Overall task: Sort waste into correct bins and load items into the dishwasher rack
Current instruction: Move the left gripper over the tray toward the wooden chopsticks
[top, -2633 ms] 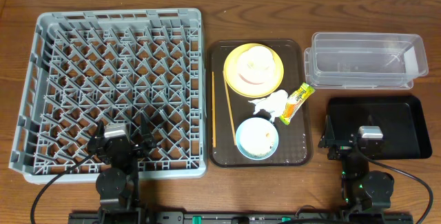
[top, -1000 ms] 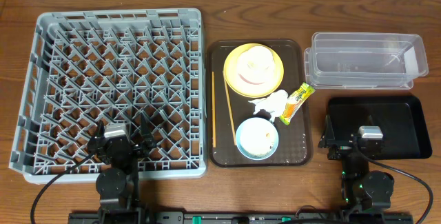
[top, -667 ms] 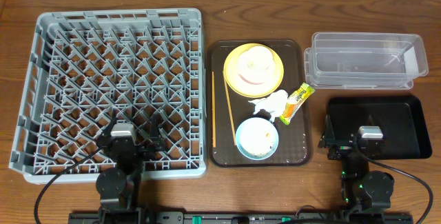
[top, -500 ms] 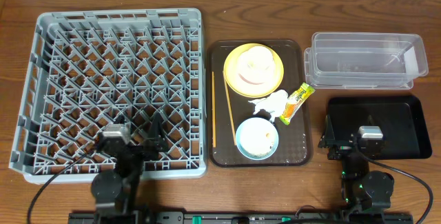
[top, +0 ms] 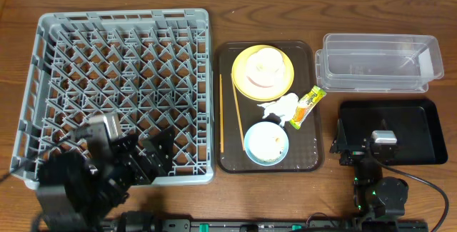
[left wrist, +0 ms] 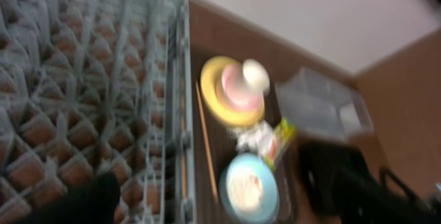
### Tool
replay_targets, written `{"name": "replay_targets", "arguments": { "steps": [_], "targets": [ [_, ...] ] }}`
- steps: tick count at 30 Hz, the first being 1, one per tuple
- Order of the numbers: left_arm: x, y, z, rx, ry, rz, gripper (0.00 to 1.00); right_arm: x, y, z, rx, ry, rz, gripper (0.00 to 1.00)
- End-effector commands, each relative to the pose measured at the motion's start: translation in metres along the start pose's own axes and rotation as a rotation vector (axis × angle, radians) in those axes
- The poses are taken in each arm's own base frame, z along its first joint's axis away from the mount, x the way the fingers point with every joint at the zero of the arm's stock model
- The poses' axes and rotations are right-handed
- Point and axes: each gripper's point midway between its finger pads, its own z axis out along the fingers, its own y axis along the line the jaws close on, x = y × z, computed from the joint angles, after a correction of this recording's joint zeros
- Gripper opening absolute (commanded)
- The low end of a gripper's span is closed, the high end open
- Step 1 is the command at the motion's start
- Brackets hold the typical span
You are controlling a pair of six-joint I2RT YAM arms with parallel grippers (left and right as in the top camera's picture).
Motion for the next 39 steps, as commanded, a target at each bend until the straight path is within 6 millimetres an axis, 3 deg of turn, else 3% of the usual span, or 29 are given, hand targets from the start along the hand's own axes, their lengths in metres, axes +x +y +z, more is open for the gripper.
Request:
{"name": "replay_targets", "arguments": {
  "steps": [1, 9, 27, 39],
  "targets": [
    [-0.006, -0.009, -0.001, -0.026, 0.138, -0.004, 0.98, 0.000, -0.002, 0.000, 0.006, -0.001, -0.007, 0.99],
    [0.008, 0.007, 0.018, -0.113, 0.335, -0.108, 0.98, 0.000, -0.002, 0.000, 0.007, -0.001, -0.007, 0.99],
    [0.005, 0.012, 0.027, -0.131, 0.349, -0.116, 0.97, 0.000, -0.002, 0.000, 0.006, -0.003, -0.007, 0.99],
    [0.001, 0.008, 0.030, -0.113, 0.335, -0.096, 0.58, 0.000, -0.002, 0.000, 0.007, -0.003, -0.007, 0.99]
  ]
}}
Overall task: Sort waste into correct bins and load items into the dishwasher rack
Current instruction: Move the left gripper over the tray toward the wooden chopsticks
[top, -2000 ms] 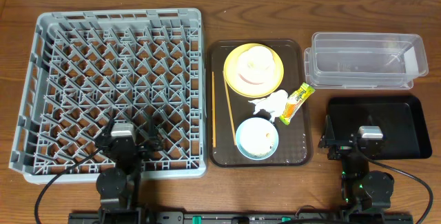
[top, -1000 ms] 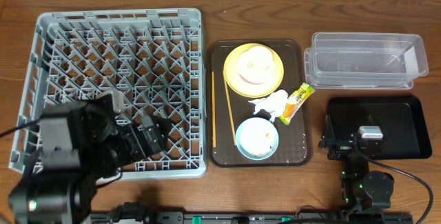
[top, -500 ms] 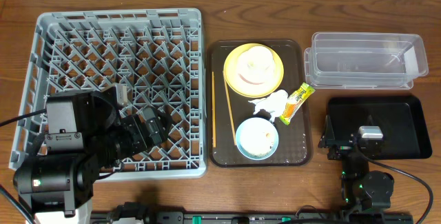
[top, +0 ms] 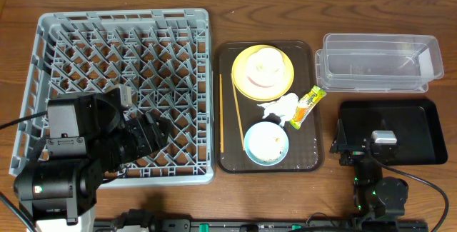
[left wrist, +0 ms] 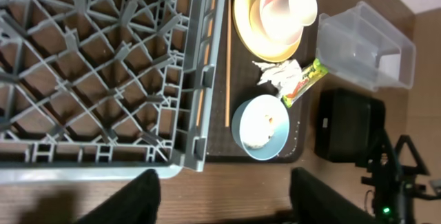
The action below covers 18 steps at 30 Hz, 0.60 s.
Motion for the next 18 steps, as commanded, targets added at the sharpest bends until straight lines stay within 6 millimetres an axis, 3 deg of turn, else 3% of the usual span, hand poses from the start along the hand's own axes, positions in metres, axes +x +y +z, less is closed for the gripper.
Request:
{"name": "replay_targets", "arguments": {
  "steps": [1, 8, 13, 18],
  "targets": [
    [-0.002, -0.009, -0.002, 0.022, -0.010, 0.046, 0.56, 0.000, -0.002, 0.000, 0.006, -0.003, -0.007, 0.99],
    [-0.002, -0.010, 0.010, -0.088, -0.020, 0.107, 0.52, 0.000, -0.002, 0.000, 0.006, -0.002, -0.007, 0.99],
    [0.006, -0.036, 0.037, -0.096, 0.020, 0.213, 0.52, 0.000, -0.002, 0.000, 0.006, -0.003, -0.007, 0.99],
    [0.019, -0.070, 0.078, -0.118, 0.051, 0.362, 0.52, 0.000, -0.002, 0.000, 0.006, -0.003, -0.007, 0.99]
  ]
}}
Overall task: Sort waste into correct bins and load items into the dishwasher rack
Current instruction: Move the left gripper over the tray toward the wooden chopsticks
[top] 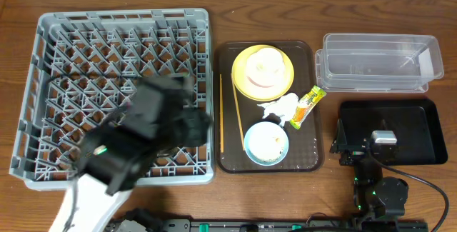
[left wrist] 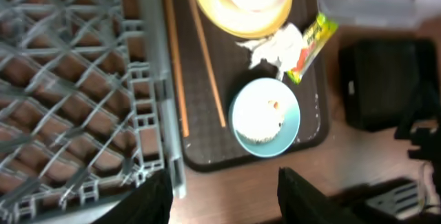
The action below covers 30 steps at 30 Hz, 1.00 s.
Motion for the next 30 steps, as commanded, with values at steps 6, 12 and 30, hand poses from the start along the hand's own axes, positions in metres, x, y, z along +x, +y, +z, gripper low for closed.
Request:
{"name": "replay_targets", "arguments": {
  "steps": [6, 12, 30],
  "targets": [
    [-0.005, -0.041, 0.068, -0.101, 0.012, 0.152, 0.51, 0.000, -0.002, 0.000, 0.006, -0.003, -0.007, 0.99],
    [-0.002, -0.041, 0.111, -0.155, 0.068, 0.167, 0.57, 0.000, -0.002, 0.000, 0.006, -0.003, -0.007, 0.99],
    [-0.023, -0.013, 0.183, -0.353, -0.006, 0.140, 0.54, 0.000, -0.002, 0.000, 0.006, -0.002, -0.007, 0.99]
  ]
}}
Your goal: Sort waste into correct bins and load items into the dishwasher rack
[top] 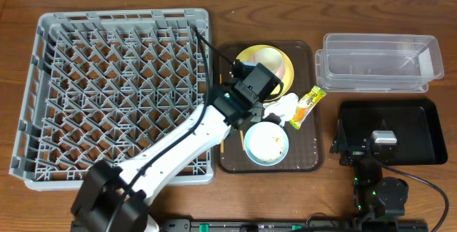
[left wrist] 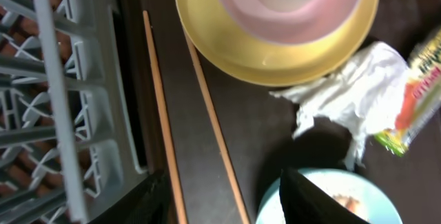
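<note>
A dark brown tray (top: 307, 159) holds a yellow plate (left wrist: 275, 58) with a pink bowl (left wrist: 289, 14) stacked on it, a crumpled white napkin (left wrist: 351, 96), a green-orange snack wrapper (left wrist: 413, 89), a light blue bowl (top: 268, 143) with food scraps, and two wooden chopsticks (left wrist: 219, 138). My left gripper (left wrist: 227, 203) hangs open low over the tray's left side. The chopsticks run between its fingers (left wrist: 148, 200). The grey dishwasher rack (top: 114, 89) lies to the left. My right gripper (top: 351, 145) rests at the black bin's left edge, its jaws unclear.
A clear plastic bin (top: 378, 62) stands at the back right. In front of it is a black bin (top: 407, 128). My left arm (top: 178, 153) stretches diagonally across the rack's front right corner.
My left gripper was over the rack's right part, high above it. It is now low over the tray's left side with the chopsticks between its open fingers. The right arm has not moved.
My left arm began at the rack's front left corner, gripper open. It then stood over the rack's front, later over the rack's right part, and now reaches onto the tray above the chopsticks. No item has moved.
</note>
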### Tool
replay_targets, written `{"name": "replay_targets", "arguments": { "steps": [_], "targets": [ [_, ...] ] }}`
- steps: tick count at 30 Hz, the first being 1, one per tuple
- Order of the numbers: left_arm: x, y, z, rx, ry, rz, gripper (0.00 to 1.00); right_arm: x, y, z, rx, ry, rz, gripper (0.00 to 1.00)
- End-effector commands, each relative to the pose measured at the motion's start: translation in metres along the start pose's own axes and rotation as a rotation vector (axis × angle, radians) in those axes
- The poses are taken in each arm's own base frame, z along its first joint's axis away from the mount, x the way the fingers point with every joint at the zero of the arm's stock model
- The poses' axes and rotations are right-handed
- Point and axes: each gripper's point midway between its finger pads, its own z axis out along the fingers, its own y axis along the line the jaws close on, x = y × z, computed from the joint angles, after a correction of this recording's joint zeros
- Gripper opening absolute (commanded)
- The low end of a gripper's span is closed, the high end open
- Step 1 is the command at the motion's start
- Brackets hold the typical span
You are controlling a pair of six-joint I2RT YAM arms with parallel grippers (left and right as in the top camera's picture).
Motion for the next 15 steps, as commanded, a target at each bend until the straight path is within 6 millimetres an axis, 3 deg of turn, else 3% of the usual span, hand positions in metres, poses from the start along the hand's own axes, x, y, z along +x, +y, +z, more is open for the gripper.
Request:
{"name": "replay_targets", "arguments": {
  "steps": [1, 7, 15],
  "targets": [
    [-0.004, 0.005, 0.012, -0.041, -0.005, -0.034, 0.54, 0.000, -0.002, 0.000, 0.006, -0.003, -0.007, 0.99],
    [0.003, -0.001, 0.031, -0.007, 0.053, -0.050, 0.54, 0.000, -0.002, 0.000, 0.006, -0.003, -0.007, 0.99],
    [0.002, 0.006, 0.040, 0.012, 0.077, -0.113, 0.54, 0.000, -0.002, 0.000, 0.006, -0.003, -0.007, 0.99]
  ]
}}
